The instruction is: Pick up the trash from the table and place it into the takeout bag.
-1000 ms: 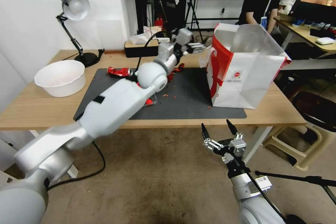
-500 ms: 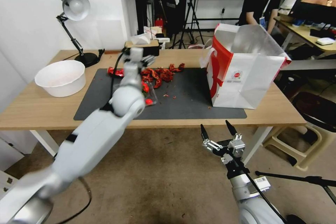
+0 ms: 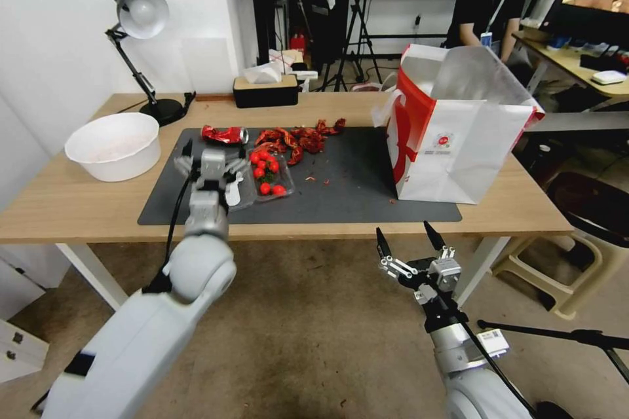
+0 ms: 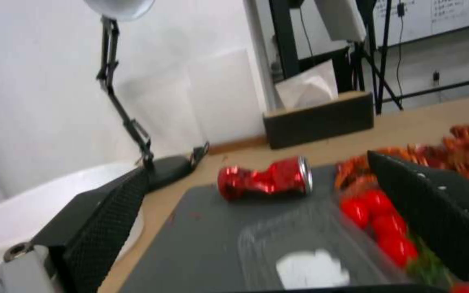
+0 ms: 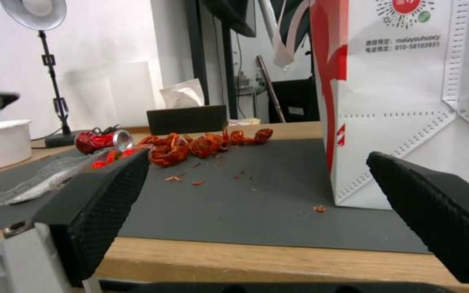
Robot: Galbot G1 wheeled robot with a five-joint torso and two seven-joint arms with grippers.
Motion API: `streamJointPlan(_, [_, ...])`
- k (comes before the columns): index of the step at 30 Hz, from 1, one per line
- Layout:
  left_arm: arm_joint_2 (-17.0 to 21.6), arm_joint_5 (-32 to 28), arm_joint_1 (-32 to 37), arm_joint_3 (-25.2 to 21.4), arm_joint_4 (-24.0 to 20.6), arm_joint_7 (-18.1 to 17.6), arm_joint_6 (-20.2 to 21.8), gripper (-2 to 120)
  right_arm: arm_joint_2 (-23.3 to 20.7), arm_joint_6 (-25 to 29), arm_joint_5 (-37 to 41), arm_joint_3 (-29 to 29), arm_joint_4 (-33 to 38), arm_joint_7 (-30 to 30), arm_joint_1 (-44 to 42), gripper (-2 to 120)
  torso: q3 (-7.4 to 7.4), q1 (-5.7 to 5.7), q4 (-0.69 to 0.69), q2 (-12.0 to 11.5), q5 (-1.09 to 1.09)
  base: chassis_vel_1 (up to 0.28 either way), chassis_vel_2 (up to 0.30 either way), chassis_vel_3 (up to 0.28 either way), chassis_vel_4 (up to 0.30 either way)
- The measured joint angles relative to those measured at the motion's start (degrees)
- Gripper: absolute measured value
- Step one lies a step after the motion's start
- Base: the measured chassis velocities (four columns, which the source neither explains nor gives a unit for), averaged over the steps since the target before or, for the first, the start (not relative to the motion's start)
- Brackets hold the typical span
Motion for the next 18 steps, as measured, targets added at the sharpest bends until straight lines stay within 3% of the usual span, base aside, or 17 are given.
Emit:
streamJointPlan(7, [-1.72, 3.39, 8.65, -2.65, -1.97, 0.62, -1.96, 100, -0.03, -0.01, -0.01, 0.52, 0.54, 0.16, -0.71, 100, 0.0, 0.0, 0.01, 0.0, -0.01, 0.0, 0.0, 0.0, 0.0])
streamJointPlan(11, [-3.87, 8.13, 16.98, -6.37, -2.95, 1.39, -6.61, 100, -0.1, -0.01, 0.03, 1.09, 0.9, 0.49, -1.23, 100, 0.0, 0.01, 0.01, -0.01, -0.01, 0.0, 0.0, 0.0, 0.0])
streamJointPlan(18, [-5.0, 8.97, 21.1, -8.4, -4.27, 1.98, -8.65, 100, 0.2, 0.01, -0.13, 0.96, 0.65, 0.73, -1.32, 100, 0.0, 0.01, 0.0, -0.01, -0.01, 0.0, 0.0, 0.0, 0.0])
